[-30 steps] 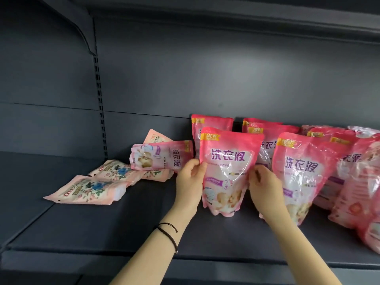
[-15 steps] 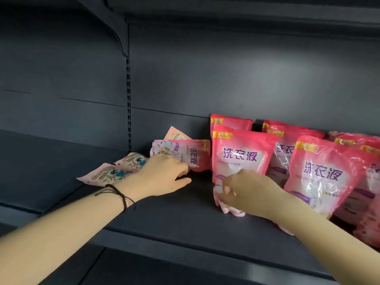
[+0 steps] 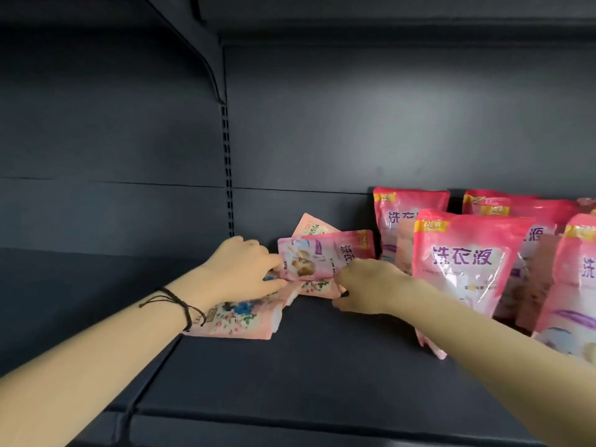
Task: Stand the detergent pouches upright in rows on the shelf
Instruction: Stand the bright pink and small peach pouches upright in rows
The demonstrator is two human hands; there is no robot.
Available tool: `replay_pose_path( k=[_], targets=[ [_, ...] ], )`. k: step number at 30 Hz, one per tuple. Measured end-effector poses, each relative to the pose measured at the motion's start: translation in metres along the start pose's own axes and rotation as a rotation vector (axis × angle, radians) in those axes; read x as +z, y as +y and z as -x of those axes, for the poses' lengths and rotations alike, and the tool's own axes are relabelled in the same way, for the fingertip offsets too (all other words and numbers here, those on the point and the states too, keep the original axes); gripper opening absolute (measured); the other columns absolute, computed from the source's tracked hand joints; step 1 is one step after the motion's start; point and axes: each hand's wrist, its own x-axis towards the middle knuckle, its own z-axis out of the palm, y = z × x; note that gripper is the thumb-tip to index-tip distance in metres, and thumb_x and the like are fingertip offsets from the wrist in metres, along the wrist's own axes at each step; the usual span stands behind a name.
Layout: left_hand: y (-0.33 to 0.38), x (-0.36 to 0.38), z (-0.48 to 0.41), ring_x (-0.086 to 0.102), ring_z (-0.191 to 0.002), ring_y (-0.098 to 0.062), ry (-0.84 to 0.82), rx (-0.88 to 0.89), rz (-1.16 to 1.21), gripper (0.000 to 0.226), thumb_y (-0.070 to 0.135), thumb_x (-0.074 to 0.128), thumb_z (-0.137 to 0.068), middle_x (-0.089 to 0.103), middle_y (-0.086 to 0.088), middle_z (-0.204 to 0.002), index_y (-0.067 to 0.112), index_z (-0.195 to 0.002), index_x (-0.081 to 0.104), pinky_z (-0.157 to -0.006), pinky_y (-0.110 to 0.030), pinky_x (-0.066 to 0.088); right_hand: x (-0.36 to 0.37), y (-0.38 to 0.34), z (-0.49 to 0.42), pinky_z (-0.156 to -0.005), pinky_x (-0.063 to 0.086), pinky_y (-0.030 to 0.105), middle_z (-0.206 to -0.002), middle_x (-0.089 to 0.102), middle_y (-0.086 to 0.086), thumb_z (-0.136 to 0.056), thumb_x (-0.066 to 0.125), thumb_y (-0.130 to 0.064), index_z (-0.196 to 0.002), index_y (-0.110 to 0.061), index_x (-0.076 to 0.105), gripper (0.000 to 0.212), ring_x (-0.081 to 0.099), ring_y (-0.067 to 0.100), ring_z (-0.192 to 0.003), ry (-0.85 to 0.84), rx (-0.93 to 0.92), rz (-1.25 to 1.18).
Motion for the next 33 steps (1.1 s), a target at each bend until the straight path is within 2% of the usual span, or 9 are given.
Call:
replay_pose_path(
  k=[7, 10, 14, 16, 18, 21, 26, 29, 33],
  targets=[
    [-0.017, 0.021, -0.029, 0.057, -0.09, -0.014, 0.057, -0.03, 0.148, 0.04, 0.059, 0.034, -0.091, 0.061, 0.01, -0.085, 0.03, -0.1, 0.062, -0.079, -0.032, 0.041, 0.02, 0.009, -0.046, -0.067, 0.045, 0.029, -0.104, 0.064, 0.008, -0.096, 0.042, -0.031, -0.105, -0.011, 0.06, 0.029, 0.06, 0.024, -0.088, 0.007, 0.292, -0.279],
    [-0.016, 0.03, -0.055, 0.056, -0.098, -0.015, 0.05, -0.131, 0.402, 0.036, 0.057, 0.04, -0.092, 0.061, 0.009, -0.103, 0.033, -0.108, 0.06, -0.082, -0.033, 0.043, 0.025, 0.023, -0.069, -0.069, 0.045, 0.029, -0.106, 0.066, 0.012, -0.098, 0.039, -0.021, -0.11, -0.006, 0.06, 0.029, 0.064, 0.026, -0.093, 0.104, 0.417, -0.422],
    [-0.014, 0.052, -0.096, 0.057, -0.107, -0.016, 0.071, -0.356, 0.899, 0.029, 0.046, 0.054, -0.09, 0.06, 0.005, -0.118, 0.028, -0.112, 0.061, -0.091, -0.038, 0.049, 0.023, 0.038, -0.1, -0.071, 0.048, 0.033, -0.112, 0.06, 0.014, -0.093, 0.047, -0.023, -0.11, -0.005, 0.057, 0.027, 0.06, 0.033, -0.098, 0.314, 0.548, -0.626],
    [-0.014, 0.064, -0.111, 0.059, -0.103, -0.015, 0.078, -0.479, 1.03, 0.03, 0.043, 0.059, -0.088, 0.063, 0.005, -0.113, 0.023, -0.109, 0.062, -0.09, -0.035, 0.05, 0.023, 0.042, -0.112, -0.082, 0.049, 0.038, -0.117, 0.056, 0.017, -0.092, 0.049, -0.023, -0.11, -0.002, 0.056, 0.028, 0.055, 0.037, -0.106, 0.382, 0.585, -0.631],
    [-0.016, 0.075, -0.119, 0.061, -0.087, -0.01, 0.076, -0.592, 1.111, 0.025, 0.043, 0.062, -0.086, 0.065, 0.005, -0.101, 0.021, -0.1, 0.063, -0.076, -0.028, 0.051, 0.027, 0.043, -0.121, -0.093, 0.046, 0.042, -0.122, 0.051, 0.018, -0.091, 0.054, -0.026, -0.117, -0.001, 0.054, 0.036, 0.05, 0.038, -0.113, 0.456, 0.637, -0.653],
    [-0.021, 0.088, -0.124, 0.061, -0.074, -0.005, 0.045, -0.665, 1.165, 0.018, 0.04, 0.067, -0.084, 0.066, 0.006, -0.087, 0.022, -0.088, 0.064, -0.063, -0.023, 0.048, 0.036, 0.044, -0.129, -0.093, 0.043, 0.043, -0.123, 0.045, 0.017, -0.091, 0.058, -0.034, -0.119, -0.003, 0.05, 0.043, 0.045, 0.038, -0.115, 0.504, 0.705, -0.655],
    [-0.026, 0.093, -0.125, 0.064, -0.075, -0.012, 0.068, -0.642, 1.196, 0.011, 0.029, 0.073, -0.082, 0.068, 0.005, -0.078, 0.023, -0.077, 0.066, -0.063, -0.023, 0.048, 0.043, 0.047, -0.133, -0.095, 0.042, 0.043, -0.126, 0.044, 0.015, -0.092, 0.053, -0.02, -0.119, -0.003, 0.049, 0.032, 0.039, 0.035, -0.119, 0.453, 0.664, -0.498],
    [-0.029, 0.091, -0.122, 0.063, -0.078, -0.015, 0.068, -0.634, 1.316, 0.006, 0.017, 0.075, -0.081, 0.069, -0.002, -0.082, 0.016, -0.08, 0.069, -0.068, -0.024, 0.048, 0.045, 0.048, -0.133, -0.095, 0.042, 0.042, -0.126, 0.044, 0.014, -0.09, 0.057, -0.02, -0.12, -0.006, 0.048, 0.034, 0.039, 0.035, -0.119, 0.447, 0.65, -0.476],
    [-0.028, 0.081, -0.113, 0.055, -0.073, -0.014, -0.006, -0.609, 1.473, 0.013, -0.001, 0.065, -0.085, 0.06, -0.003, -0.073, 0.007, -0.075, 0.064, -0.061, -0.019, 0.042, 0.045, 0.045, -0.134, -0.094, 0.041, 0.042, -0.125, 0.041, 0.015, -0.093, 0.054, -0.024, -0.118, -0.007, 0.052, 0.031, 0.037, 0.036, -0.117, 0.479, 0.644, -0.491]
  ],
)
